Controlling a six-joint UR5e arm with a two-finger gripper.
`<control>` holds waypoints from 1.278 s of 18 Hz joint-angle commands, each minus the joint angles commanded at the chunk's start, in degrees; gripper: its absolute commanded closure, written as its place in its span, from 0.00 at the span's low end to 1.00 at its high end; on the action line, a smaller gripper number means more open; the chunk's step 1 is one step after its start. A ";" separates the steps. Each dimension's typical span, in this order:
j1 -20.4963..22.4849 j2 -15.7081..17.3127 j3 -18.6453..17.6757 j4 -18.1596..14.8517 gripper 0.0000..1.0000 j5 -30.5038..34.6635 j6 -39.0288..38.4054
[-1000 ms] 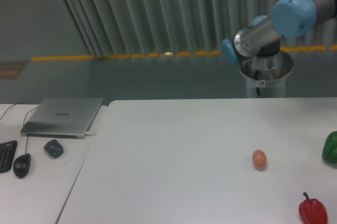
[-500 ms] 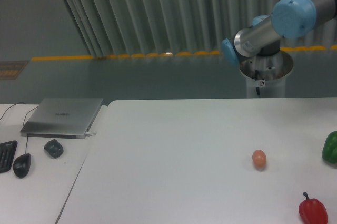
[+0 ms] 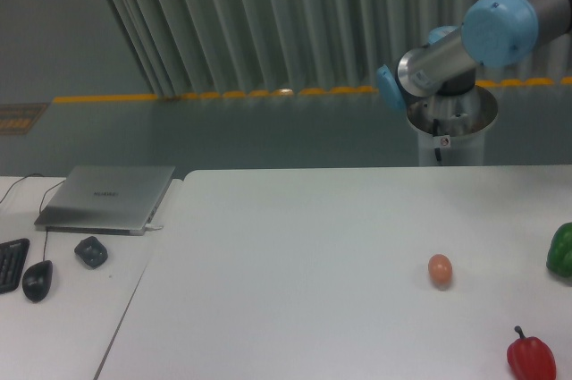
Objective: Place the triangular bread on the table
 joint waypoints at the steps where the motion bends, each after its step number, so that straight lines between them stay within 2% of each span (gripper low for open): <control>1: -0.09 0.17 -0.26 -0.09 0.30 0.00 0.18; 4: 0.00 0.79 -0.62 -0.09 0.36 -0.96 0.09; 7: 0.09 1.49 -1.50 -0.09 0.51 -2.37 0.00; 9: 0.35 2.02 -2.02 -0.09 0.52 -3.33 0.09; 11: 0.61 2.37 -2.46 -0.17 0.64 -4.74 -0.08; 13: 1.05 2.72 -2.81 -0.09 0.64 -4.92 0.09; 16: 1.14 2.99 -2.99 -0.18 0.73 -5.53 -0.26; 21: 1.41 4.13 -3.61 -0.35 0.76 -6.59 -0.70; 23: 1.67 5.62 -4.30 -0.53 0.76 -6.59 -0.79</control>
